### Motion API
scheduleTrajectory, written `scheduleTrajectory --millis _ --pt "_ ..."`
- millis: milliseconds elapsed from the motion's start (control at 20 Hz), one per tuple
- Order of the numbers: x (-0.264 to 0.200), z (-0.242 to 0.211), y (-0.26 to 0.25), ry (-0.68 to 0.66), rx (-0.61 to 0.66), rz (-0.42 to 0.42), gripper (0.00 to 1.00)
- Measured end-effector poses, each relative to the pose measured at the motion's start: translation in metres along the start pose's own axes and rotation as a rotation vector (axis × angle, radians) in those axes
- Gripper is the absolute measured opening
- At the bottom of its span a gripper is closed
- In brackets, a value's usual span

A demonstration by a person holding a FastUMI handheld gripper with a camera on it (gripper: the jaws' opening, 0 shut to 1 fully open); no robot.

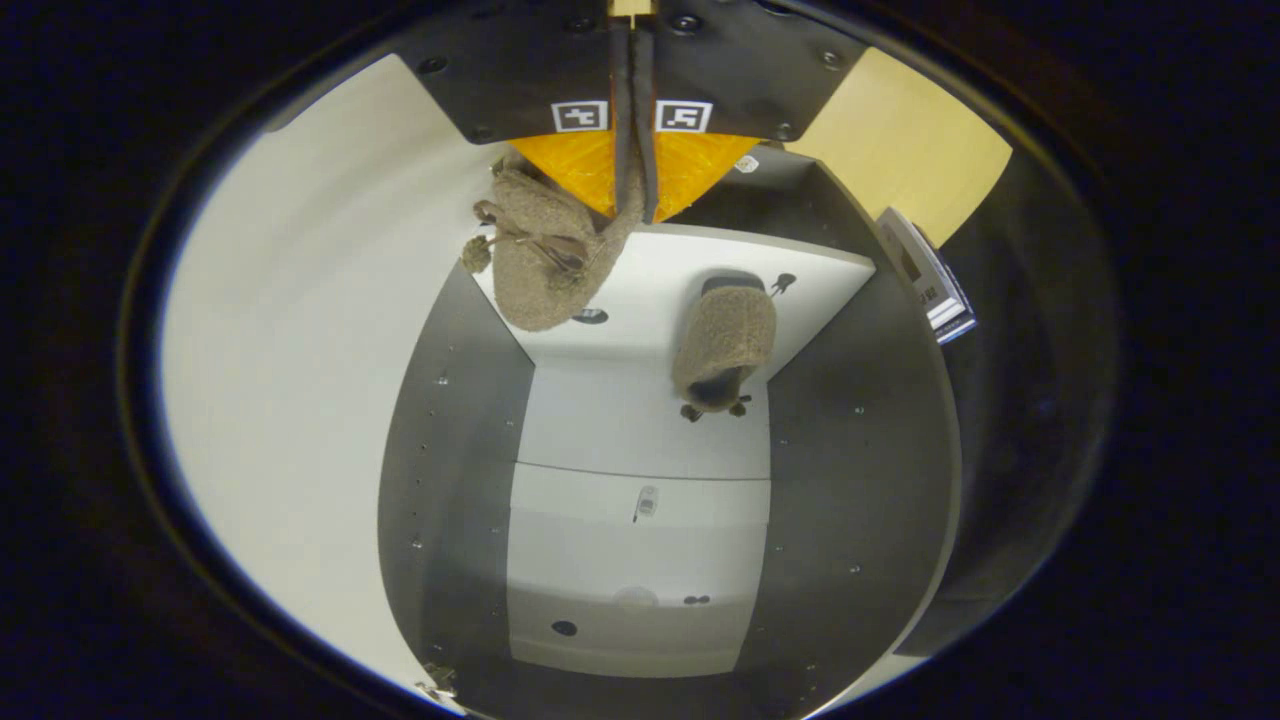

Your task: Open the shoe cabinet door, grab the shoes and put them into the shoe cabinet, then close the shoe cabinet door.

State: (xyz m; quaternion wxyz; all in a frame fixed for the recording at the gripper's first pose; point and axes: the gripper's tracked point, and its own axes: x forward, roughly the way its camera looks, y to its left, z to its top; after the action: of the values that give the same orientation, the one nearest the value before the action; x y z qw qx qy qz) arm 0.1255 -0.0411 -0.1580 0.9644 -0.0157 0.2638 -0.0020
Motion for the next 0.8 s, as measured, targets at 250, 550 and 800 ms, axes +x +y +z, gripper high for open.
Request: scheduleTrajectory --millis 250,550,800 --pt "0.005 0.021 -0.006 -0.019 -0.007 -0.004 0.03" --pt "0.033 0.043 -0.010 -0.034 -0.048 -0.027 0.03" --pt "0.058 0.066 -0.013 -0.058 -0.088 -0.044 0.03"
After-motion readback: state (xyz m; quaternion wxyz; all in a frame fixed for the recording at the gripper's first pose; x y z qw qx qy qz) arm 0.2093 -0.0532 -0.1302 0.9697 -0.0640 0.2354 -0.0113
